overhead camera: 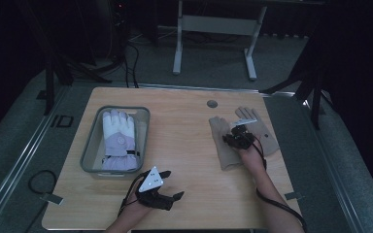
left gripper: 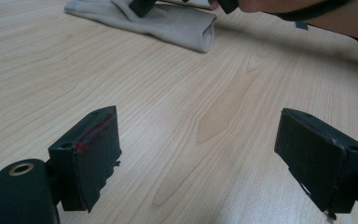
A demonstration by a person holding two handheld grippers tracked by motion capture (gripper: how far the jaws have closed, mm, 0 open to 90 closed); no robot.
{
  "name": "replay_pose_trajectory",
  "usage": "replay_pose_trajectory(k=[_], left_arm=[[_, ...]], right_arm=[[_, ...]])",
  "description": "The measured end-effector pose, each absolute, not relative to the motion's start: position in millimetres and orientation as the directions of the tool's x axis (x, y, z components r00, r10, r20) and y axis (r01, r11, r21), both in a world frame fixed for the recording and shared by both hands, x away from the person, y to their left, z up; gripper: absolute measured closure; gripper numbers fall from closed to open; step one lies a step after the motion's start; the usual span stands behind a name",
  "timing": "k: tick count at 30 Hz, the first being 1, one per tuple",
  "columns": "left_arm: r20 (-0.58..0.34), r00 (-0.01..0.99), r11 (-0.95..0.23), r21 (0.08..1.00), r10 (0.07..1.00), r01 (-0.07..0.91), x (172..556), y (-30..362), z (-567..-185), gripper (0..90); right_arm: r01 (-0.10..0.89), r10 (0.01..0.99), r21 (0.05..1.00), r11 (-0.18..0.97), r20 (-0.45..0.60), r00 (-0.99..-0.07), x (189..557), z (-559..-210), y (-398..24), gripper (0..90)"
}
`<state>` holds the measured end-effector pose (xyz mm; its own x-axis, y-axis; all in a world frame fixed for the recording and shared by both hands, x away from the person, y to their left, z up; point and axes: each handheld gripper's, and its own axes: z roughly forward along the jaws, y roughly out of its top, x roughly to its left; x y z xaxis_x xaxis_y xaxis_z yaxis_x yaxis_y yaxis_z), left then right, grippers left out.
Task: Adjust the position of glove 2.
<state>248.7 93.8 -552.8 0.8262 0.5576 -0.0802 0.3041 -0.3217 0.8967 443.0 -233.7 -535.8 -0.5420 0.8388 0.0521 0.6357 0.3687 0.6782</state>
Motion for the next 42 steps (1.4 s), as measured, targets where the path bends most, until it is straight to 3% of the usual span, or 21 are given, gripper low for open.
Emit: replay_pose_trajectory(k=[9,16,18,26,31,39,42], left_arm=[[-0.078,0.822,-0.32,0.897,0.564,0.305,247.1,93.0,-552.5,14.2],[-0.067,0.821,-0.309,0.907,0.567,0.288,245.8,93.0,-550.4,14.2],[-0.063,0.816,-0.303,0.91,0.574,0.283,245.5,93.7,-550.2,14.2],[-0.064,0.812,-0.3,0.91,0.58,0.286,246.3,95.4,-551.5,14.2],[-0.069,0.808,-0.294,0.911,0.585,0.29,247.1,96.7,-552.6,14.2],[-0.071,0.808,-0.289,0.912,0.584,0.29,247.0,97.6,-553.3,14.1],[-0.072,0.807,-0.291,0.911,0.586,0.292,247.4,97.0,-554.0,8.7]], right_arm=[[0.618,0.842,0.748,0.243,0.154,-0.517,406.8,-504.0,-188.3,80.5],[0.605,0.892,0.788,0.114,0.187,-0.412,383.9,-491.6,-163.3,80.3],[0.589,0.909,0.798,0.127,0.143,-0.391,376.0,-495.3,-154.7,80.3],[0.668,0.912,0.733,0.127,0.178,-0.368,378.4,-528.5,-138.9,78.9],[0.689,0.905,0.703,0.175,0.161,-0.394,380.7,-547.6,-139.8,70.2],[0.665,0.88,0.715,0.215,0.155,-0.45,375.6,-534.4,-150.8,54.8],[0.639,0.865,0.729,0.246,0.132,-0.484,374.9,-523.9,-165.7,52.7]])
